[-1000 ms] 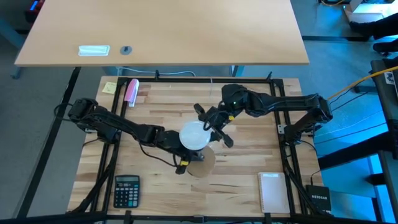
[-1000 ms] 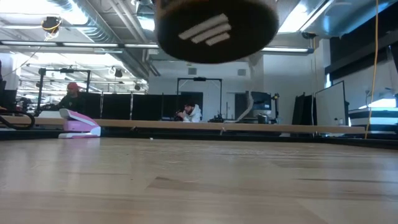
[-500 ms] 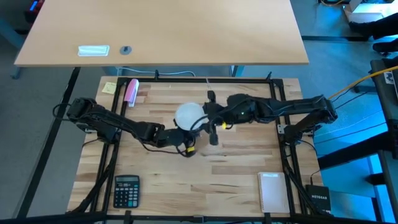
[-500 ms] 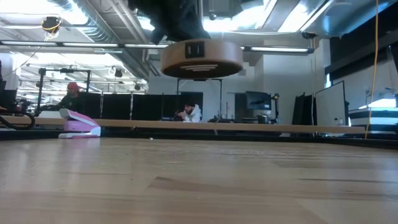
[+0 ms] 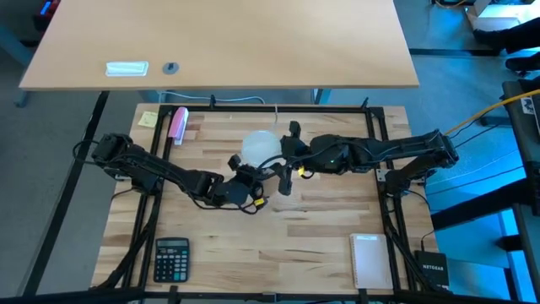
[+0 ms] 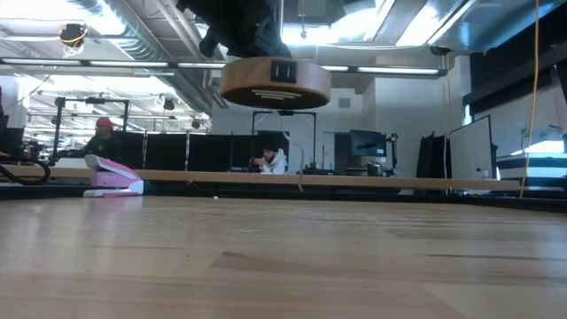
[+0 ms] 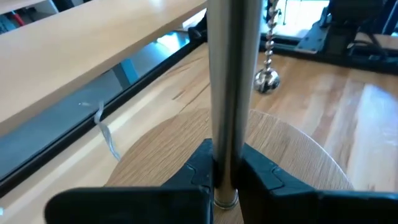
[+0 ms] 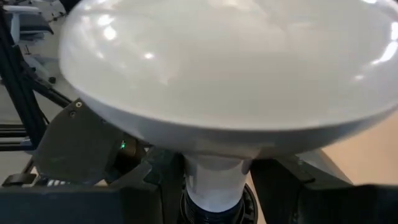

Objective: Screw lightbulb
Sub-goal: Insert the white lightbulb into the lamp

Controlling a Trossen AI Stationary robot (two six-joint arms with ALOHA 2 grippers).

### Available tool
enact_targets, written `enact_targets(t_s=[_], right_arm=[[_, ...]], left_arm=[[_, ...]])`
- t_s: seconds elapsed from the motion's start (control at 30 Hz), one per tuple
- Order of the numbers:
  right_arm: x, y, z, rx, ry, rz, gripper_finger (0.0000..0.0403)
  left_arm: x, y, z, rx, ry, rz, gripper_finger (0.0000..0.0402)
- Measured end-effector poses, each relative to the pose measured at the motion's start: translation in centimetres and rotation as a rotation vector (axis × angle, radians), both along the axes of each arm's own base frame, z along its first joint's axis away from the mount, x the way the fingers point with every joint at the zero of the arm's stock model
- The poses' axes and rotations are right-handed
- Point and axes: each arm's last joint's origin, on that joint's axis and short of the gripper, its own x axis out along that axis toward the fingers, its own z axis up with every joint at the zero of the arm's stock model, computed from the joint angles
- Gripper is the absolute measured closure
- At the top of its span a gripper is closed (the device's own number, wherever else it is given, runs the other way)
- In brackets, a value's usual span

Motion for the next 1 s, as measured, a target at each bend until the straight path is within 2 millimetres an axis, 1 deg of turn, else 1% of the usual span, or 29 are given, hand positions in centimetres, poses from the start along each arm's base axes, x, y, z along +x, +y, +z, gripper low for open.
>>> enact_targets(t_s=[0.17, 0.23, 0.3, 0.4, 0.5, 0.6, 0.7, 0.73, 0.8, 0.93, 1.0], right_arm=[[0.1, 0.1, 0.0, 0.008, 0.005, 0.068, 0.0243], [0.1, 0.2, 0.0, 0.012, -0.004, 0.094, 0.022], [0.3, 0.2, -0.5, 0.012, 0.019, 0.11, 0.0187], [0.2, 0.2, -0.4, -0.011, 0.021, 0.122, 0.0145], [-0.2, 0.2, 0.2, -0.024, -0.001, 0.127, 0.0119], [-0.6, 0.1, 0.5, -0.027, 0.005, 0.142, 0.0107], [-2.1, 0.1, 1.3, -0.029, 0.024, 0.206, 0.0102], [-2.8, 0.0, 1.8, -0.023, 0.018, 0.231, 0.0102], [-3.9, 0.0, 2.1, -0.019, 0.055, 0.29, 0.0101], [-5.8, -0.1, 2.8, -0.039, 0.082, 0.352, 0.01], [-6.2, -0.1, 3.2, -0.057, 0.072, 0.368, 0.01]], left_arm=[[-0.1, 0.0, -0.1, 0.02, 0.033, -0.011, 0.0375], [-0.2, 0.0, -0.2, 0.025, 0.052, -0.013, 0.0375], [-0.2, 0.1, 0.0, 0.025, 0.05, -0.01, 0.0375], [-0.2, 0.2, 0.2, 0.021, 0.045, -0.015, 0.0375], [-0.2, 0.2, 0.2, 0.02, 0.052, -0.023, 0.0375], [-0.3, 0.2, 0.2, 0.015, 0.057, -0.034, 0.0375], [-0.4, 0.1, 0.4, 0.009, 0.061, -0.065, 0.0375], [-0.4, 0.1, 0.5, 0.005, 0.06, -0.079, 0.0375], [-0.5, 0.0, 0.7, -0.02, 0.061, -0.131, 0.0375], [-0.3, -0.2, 1.2, -0.052, 0.068, -0.315, 0.0375], [-0.1, -0.6, 1.4, -0.068, 0.065, -0.449, 0.0375]])
